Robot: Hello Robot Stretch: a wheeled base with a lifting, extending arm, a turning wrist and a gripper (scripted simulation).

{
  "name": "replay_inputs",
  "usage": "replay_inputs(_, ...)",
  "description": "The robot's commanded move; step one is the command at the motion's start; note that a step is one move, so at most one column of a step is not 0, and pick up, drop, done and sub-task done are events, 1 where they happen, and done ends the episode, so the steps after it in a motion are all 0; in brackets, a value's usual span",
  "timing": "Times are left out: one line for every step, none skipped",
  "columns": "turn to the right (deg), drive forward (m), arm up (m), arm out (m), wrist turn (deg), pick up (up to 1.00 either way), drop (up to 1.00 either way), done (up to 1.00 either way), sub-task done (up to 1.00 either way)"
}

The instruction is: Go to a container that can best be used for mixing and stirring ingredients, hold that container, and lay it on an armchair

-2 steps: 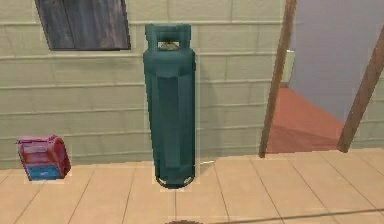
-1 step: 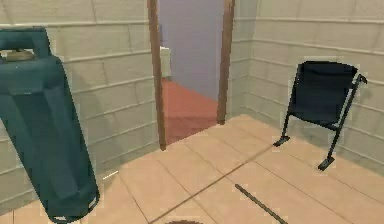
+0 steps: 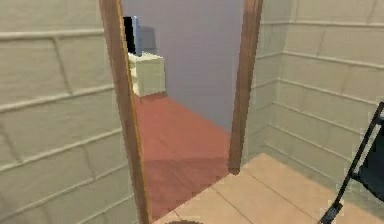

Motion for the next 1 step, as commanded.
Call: replay_inputs(3.0,0.00,0.00,0.00,0.0,0.00,0.00,0.00,0.00)
